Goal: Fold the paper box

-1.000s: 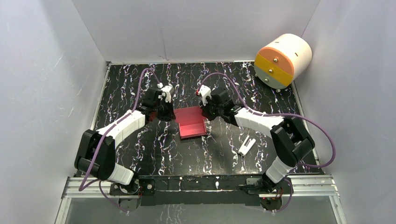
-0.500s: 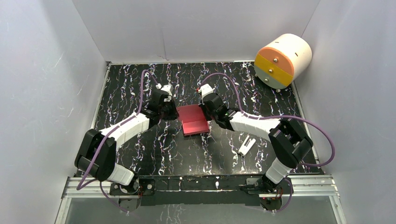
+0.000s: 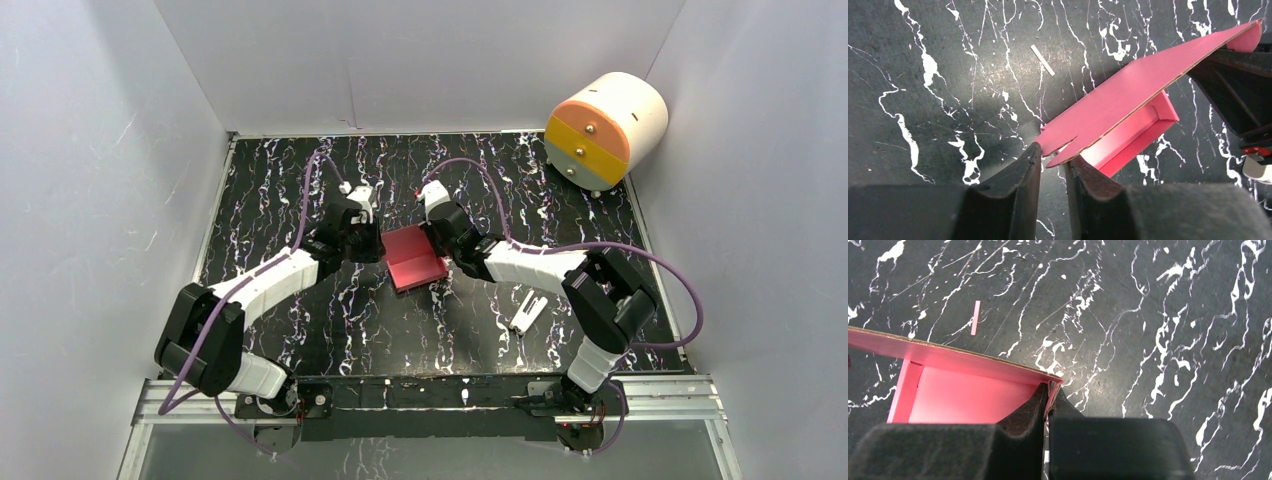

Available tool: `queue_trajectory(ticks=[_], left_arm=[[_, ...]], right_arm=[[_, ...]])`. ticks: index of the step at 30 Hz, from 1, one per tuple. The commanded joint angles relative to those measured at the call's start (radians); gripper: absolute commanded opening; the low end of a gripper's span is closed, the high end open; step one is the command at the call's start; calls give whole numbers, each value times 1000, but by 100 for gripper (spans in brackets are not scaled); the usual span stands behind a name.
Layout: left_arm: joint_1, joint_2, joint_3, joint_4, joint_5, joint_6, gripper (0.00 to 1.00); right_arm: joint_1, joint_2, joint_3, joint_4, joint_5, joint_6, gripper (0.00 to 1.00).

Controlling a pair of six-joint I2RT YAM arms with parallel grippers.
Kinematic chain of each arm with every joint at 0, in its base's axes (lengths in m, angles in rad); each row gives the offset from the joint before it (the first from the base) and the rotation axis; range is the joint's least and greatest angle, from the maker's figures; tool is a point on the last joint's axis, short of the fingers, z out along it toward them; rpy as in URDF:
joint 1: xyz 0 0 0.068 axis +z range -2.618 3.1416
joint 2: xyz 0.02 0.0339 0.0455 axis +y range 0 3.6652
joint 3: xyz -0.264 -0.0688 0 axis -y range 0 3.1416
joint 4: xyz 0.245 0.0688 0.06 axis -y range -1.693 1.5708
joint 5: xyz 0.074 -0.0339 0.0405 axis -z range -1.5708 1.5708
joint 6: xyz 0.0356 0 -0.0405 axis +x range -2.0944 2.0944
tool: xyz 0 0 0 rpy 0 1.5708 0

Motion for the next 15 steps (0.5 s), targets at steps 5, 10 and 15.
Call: queue_trajectory(ticks=[5, 10, 15], left_arm=[[39, -59, 149, -197, 127, 363, 35], [99, -108, 131, -227, 257, 510, 43], [124, -126, 111, -223, 312, 612, 48]], right_arm=[[18, -19, -30, 35, -224, -249, 0], [-8, -38, -31, 10, -298, -296, 0], [-25, -39, -27, -7, -342, -304, 0]])
